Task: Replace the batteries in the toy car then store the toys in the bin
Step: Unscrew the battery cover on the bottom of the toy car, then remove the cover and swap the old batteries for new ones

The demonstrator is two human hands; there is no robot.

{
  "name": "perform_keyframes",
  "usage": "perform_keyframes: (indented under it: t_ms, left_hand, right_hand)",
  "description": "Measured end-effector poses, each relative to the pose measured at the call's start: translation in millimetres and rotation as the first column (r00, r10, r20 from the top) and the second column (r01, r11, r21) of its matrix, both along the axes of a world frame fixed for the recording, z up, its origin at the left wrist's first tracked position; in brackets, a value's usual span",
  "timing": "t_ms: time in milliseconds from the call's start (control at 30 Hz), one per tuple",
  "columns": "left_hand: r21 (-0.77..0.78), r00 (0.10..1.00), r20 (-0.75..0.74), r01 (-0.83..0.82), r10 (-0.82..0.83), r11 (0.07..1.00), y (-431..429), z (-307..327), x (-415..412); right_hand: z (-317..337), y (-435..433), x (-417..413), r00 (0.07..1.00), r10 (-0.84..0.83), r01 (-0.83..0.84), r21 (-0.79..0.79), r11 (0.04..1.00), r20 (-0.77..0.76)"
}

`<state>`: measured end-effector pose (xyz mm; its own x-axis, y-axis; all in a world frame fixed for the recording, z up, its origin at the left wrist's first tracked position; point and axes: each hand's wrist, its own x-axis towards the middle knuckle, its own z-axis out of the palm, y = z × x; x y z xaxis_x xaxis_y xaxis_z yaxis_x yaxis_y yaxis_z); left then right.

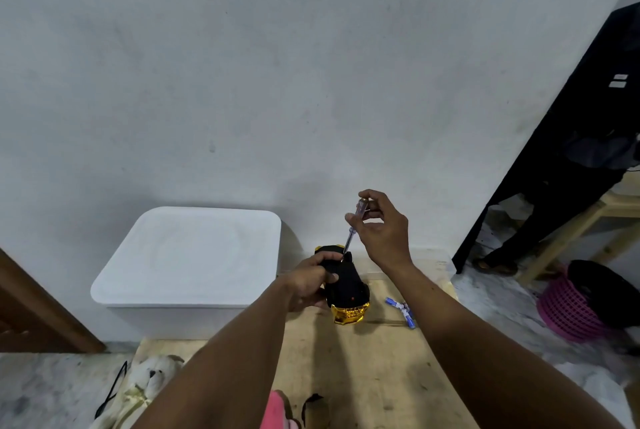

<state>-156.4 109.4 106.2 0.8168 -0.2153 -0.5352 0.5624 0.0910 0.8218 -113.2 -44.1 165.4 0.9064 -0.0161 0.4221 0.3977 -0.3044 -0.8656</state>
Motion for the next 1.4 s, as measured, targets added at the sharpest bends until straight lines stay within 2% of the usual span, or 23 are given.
perform_keyframes:
  t_ms: [300, 533, 633, 733, 833, 933, 1033, 1100, 1167, 1233, 1367, 1400]
  left_hand:
    - [-0.015, 1.000, -0.006, 0.024, -0.024, 1.000, 0.5, 0.3, 0.2]
    - [-0.032, 1.000, -0.016, 0.005, -0.006, 0.999, 1.5, 2.1, -2.8]
    - [-0.025, 1.000, -0.018, 0.002, -0.002, 1.000, 2.0, 1.0, -6.4]
    - [-0.023, 0.999, -0.037, -0.008, 0.007, 1.000, 4.2, -5.1, -12.7]
    - [0.003, 0.998, -0.065, 0.010, -0.010, 1.000, 5.6, -16.7, -21.4]
    - [0.059, 0.997, -0.071, 0.043, -0.039, 0.997, 3.4, -32.9, -27.5]
    - [0.103, 0.997, -0.067, 0.049, -0.042, 0.994, 1.0, -47.4, -29.8]
    - [0.104, 0.996, -0.078, 0.052, -0.044, 0.993, -0.5, -57.8, -29.8]
    - [0.099, 0.995, -0.087, 0.057, -0.048, 0.993, -1.2, -67.9, -29.8]
    - [0.102, 0.994, -0.094, 0.064, -0.054, 0.993, -1.9, -75.6, -30.8]
    - [0.116, 0.997, -0.072, 0.036, -0.028, 0.993, -4.6, -85.4, -32.7]
    - [0.121, 0.998, -0.064, 0.032, -0.024, 0.992, -4.3, -87.4, -33.8]
  right_hand:
    - [-2.7, 0.0, 2.8, 0.999, 0.000, 0.002, -0.041, 0.999, 0.043]
    - [-8.9, -1.9, 1.0, 0.998, 0.045, -0.045, -0.010, 0.999, -0.036]
    - [-13.8, -8.1, 2.2, 0.997, -0.062, 0.066, 0.096, 0.993, -0.052]
    - [-23.1, -23.4, -0.6, 0.967, -0.199, 0.227, 0.182, 0.957, -0.161]
    - [-55.7, -43.2, -13.8, 0.919, -0.232, 0.253, 0.025, 0.967, -0.318]
    - [-108.1, -59.1, -33.3, 0.851, -0.168, 0.096, -0.167, 0.981, -0.497]
    - [-160.2, -67.0, -52.1, 0.772, -0.195, -0.120, -0.441, 0.890, -0.604]
    - [-190.8, -70.5, -60.7, 0.716, -0.207, -0.192, -0.473, 0.860, -0.667]
    - [-212.5, -72.0, -65.8, 0.701, -0.237, -0.217, -0.518, 0.827, -0.672]
    - [-230.7, -73.4, -68.0, 0.740, -0.257, -0.221, -0.586, 0.780, -0.621]
    - [-236.0, -70.6, -69.8, 0.759, -0.255, -0.189, -0.578, 0.794, -0.599]
    - [-232.3, -70.1, -68.5, 0.764, -0.259, -0.204, -0.602, 0.772, -0.591]
